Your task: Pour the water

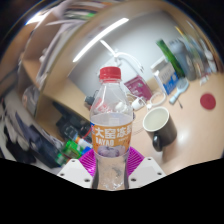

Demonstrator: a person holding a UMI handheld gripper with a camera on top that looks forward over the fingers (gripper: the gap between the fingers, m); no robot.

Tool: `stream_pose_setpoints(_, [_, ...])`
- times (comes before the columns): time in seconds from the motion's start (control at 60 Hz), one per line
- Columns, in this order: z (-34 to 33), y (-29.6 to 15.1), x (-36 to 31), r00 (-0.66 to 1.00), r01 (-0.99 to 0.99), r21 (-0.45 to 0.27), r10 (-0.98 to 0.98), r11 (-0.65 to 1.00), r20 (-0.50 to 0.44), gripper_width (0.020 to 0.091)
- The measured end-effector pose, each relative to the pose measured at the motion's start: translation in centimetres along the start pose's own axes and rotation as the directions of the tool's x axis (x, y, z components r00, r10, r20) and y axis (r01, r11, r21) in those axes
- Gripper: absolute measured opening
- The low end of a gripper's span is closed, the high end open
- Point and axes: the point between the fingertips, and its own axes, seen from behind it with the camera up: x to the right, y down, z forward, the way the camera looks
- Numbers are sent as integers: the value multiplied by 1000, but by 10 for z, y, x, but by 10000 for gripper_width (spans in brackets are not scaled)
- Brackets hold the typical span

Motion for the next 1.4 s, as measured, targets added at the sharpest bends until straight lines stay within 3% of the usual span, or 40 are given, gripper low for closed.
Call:
stream_pose_setpoints(0.183, [31,2,-15,873,-473,-155,485,867,48,349])
stream_pose_setpoints(0.333, [39,-15,-51,541,-778,-306,833,548,115,349])
stream_pose_setpoints(0.433, [39,-41,-64,328,-865,-354,935,356,139,349])
stream_pose_setpoints(0.633, [45,-66,-64,104,-912,-382,984,152,144,349])
stream_pose_setpoints(0.933, [47,-72,-54,81,-917,-377,986,131,146,349])
stream_pose_setpoints(1.017, [44,-67,-55,173,-897,-385,974,216,143,351])
stream_pose_setpoints(1.1, [33,-67,-59,366,-833,-380,916,401,165,349])
stream_pose_setpoints(1.167, [23,-88,-60,554,-732,-333,803,595,218,349])
stream_pose_setpoints(1.25, [4,-131,-55,757,-542,-225,586,810,287,349])
stream_pose_setpoints(1.35, [-23,-201,-21,941,-207,26,192,978,280,351])
stream_pose_setpoints(1.4, [-36,-243,8,982,-21,156,-9,988,190,351])
